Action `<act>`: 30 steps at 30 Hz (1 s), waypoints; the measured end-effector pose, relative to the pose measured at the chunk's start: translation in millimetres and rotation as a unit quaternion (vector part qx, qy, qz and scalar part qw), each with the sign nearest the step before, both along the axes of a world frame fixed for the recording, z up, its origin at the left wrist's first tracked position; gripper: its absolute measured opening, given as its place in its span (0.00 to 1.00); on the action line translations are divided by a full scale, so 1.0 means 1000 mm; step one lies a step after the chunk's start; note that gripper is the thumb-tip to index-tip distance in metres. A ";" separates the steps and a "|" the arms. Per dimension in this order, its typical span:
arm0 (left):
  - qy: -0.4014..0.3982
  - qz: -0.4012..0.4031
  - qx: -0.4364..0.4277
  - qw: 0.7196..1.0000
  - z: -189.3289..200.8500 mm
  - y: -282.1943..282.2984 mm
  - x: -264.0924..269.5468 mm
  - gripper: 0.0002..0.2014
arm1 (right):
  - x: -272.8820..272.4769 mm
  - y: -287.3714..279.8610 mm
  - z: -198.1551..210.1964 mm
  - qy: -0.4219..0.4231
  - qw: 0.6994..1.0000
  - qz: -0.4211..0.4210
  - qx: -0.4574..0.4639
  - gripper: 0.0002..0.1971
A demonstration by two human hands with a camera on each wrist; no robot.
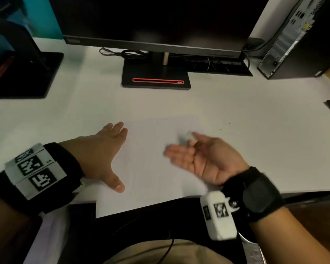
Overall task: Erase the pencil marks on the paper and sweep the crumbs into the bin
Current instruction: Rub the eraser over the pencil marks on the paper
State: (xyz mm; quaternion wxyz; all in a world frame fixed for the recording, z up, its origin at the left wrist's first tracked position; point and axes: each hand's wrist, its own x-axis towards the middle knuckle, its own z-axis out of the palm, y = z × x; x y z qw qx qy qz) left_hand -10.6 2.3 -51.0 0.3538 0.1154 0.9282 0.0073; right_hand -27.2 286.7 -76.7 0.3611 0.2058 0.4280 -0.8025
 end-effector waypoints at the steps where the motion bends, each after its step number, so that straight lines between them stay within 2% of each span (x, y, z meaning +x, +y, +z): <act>1: 0.001 -0.001 0.000 1.000 0.000 0.000 0.001 0.77 | -0.011 0.007 -0.001 0.018 0.998 -0.063 0.013 0.23; 3: 0.001 0.000 -0.002 1.000 0.000 0.000 0.001 0.77 | -0.034 0.023 0.007 0.043 0.976 -0.211 0.045 0.17; 5: 0.001 -0.003 -0.002 1.000 0.001 0.002 0.001 0.77 | -0.043 0.031 0.017 0.053 0.956 -0.287 0.038 0.15; 6: 0.001 -0.004 -0.003 1.000 0.001 0.003 0.001 0.76 | -0.041 0.027 0.019 0.056 0.961 -0.270 0.024 0.16; 7: 0.003 -0.005 -0.003 1.000 0.001 0.003 0.000 0.76 | -0.036 0.019 0.021 0.056 0.975 -0.216 0.013 0.17; 9: 0.005 -0.006 -0.006 1.000 0.002 0.004 0.001 0.76 | -0.022 -0.005 0.019 0.041 0.998 -0.044 0.013 0.21; 10: 0.006 -0.005 -0.006 1.000 0.002 0.004 0.001 0.76 | -0.020 -0.014 0.015 0.031 0.999 0.034 0.026 0.25; 11: 0.007 -0.005 -0.003 1.000 0.002 0.004 0.002 0.76 | -0.021 -0.018 0.011 0.026 0.996 0.078 0.042 0.29; 12: 0.009 -0.005 0.002 1.000 0.002 0.004 0.002 0.76 | -0.029 -0.016 0.008 0.029 0.995 0.073 0.055 0.31; 13: 0.009 -0.004 0.007 1.000 0.002 0.003 0.003 0.75 | -0.041 -0.010 0.007 0.036 0.998 0.018 0.056 0.30; 15: 0.013 0.001 0.019 1.000 0.001 0.001 0.005 0.75 | -0.069 0.007 0.009 0.055 0.987 -0.135 0.065 0.19; 17: 0.011 0.004 0.024 1.000 0.001 0.000 0.007 0.75 | -0.084 0.018 0.019 0.082 0.970 -0.208 0.094 0.13; 19: 0.011 0.001 0.019 1.000 0.000 -0.001 0.005 0.75 | -0.083 0.014 0.028 0.107 0.973 -0.183 0.093 0.14; 21: 0.012 -0.005 0.009 1.000 0.001 0.001 0.004 0.75 | -0.066 -0.005 0.040 0.142 0.980 -0.059 0.129 0.16; 22: 0.016 -0.007 0.004 1.000 0.001 0.004 0.003 0.75 | -0.055 -0.017 0.045 0.168 0.969 0.028 0.178 0.17; 23: 0.021 -0.007 0.002 1.000 0.001 0.007 0.003 0.74 | -0.043 -0.030 0.047 0.201 0.942 0.127 0.235 0.16; 24: 0.027 -0.007 0.002 1.000 0.001 0.010 0.003 0.73 | -0.032 -0.042 0.047 0.238 0.898 0.229 0.291 0.16; 26: 0.036 -0.007 0.004 0.999 0.000 0.014 0.003 0.73 | -0.017 -0.062 0.043 0.291 0.783 0.399 0.378 0.17; 27: 0.036 -0.006 0.004 0.999 0.000 0.016 0.003 0.73 | -0.014 -0.068 0.040 0.305 0.731 0.455 0.406 0.17; 28: 0.036 -0.005 0.004 0.999 0.000 0.017 0.003 0.73 | -0.015 -0.071 0.038 0.315 0.692 0.488 0.428 0.18; 30: 0.031 0.005 0.004 0.999 0.001 0.017 0.005 0.72 | -0.027 -0.072 0.036 0.334 0.642 0.500 0.475 0.19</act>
